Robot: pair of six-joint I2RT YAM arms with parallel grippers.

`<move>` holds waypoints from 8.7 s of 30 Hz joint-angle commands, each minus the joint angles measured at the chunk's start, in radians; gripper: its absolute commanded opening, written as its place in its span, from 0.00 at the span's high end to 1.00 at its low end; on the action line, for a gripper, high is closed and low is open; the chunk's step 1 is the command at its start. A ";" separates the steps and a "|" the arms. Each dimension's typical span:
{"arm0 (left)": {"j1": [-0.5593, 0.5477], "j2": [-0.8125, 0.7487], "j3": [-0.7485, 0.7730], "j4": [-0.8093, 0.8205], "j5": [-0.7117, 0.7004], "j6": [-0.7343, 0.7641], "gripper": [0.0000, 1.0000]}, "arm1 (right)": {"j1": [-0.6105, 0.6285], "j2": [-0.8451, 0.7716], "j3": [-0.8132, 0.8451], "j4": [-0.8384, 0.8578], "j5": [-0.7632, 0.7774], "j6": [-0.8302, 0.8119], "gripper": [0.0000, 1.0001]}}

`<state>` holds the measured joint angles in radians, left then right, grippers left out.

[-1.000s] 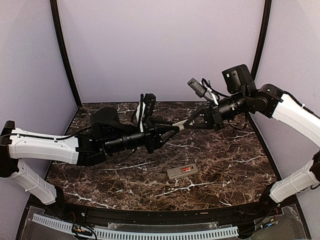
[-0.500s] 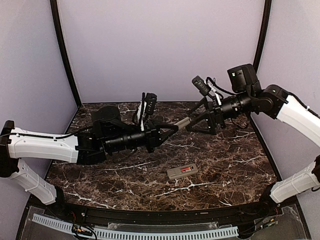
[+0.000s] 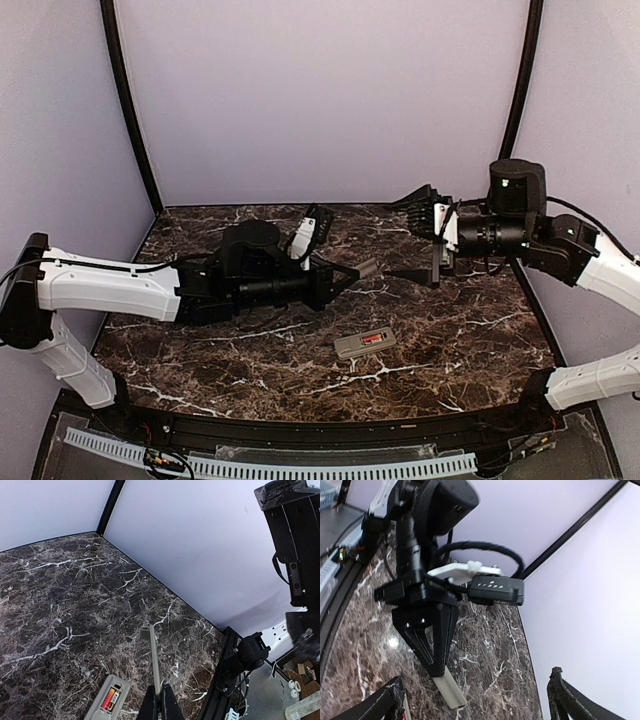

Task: Load the batteries into the remote control
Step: Pass from the left arm to the right, then load the battery cover onto the remote control without the battery cover.

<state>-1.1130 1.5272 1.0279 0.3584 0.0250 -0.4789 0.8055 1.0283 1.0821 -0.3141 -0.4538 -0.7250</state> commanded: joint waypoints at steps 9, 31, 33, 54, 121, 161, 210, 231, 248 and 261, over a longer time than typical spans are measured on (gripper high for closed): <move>0.002 0.030 0.057 -0.030 0.083 -0.023 1.00 | 0.135 0.071 -0.135 0.089 0.262 -0.365 0.01; 0.033 0.038 0.120 -0.089 0.143 -0.040 1.00 | 0.140 0.087 -0.180 0.198 0.394 -0.353 0.53; 0.032 0.040 0.121 -0.087 0.148 -0.044 1.00 | 0.140 0.087 -0.180 0.190 0.392 -0.358 0.54; 0.032 0.048 0.153 -0.114 0.176 -0.094 1.00 | 0.131 0.074 -0.176 0.151 0.365 -0.360 0.76; 0.068 0.022 0.130 -0.148 0.166 -0.066 0.81 | 0.098 0.118 -0.101 -0.056 0.326 -0.279 0.92; 0.205 -0.132 -0.098 -0.231 -0.048 0.025 0.45 | 0.023 0.727 0.128 -0.374 0.170 -0.339 0.90; 0.226 -0.101 -0.081 -0.235 0.006 0.041 0.43 | 0.012 0.744 0.092 -0.389 0.171 -0.272 0.80; 0.232 -0.103 -0.083 -0.240 0.007 0.046 0.43 | 0.012 0.777 0.082 -0.359 0.202 -0.265 0.78; 0.235 -0.099 -0.083 -0.240 0.012 0.046 0.43 | 0.011 0.790 0.082 -0.352 0.228 -0.255 0.72; 0.238 -0.098 -0.083 -0.242 0.014 0.046 0.43 | 0.009 0.807 0.089 -0.355 0.229 -0.255 0.71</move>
<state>-0.8833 1.4288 0.9337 0.1390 0.0299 -0.4477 0.8219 1.8046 1.1687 -0.6727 -0.2344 -0.9882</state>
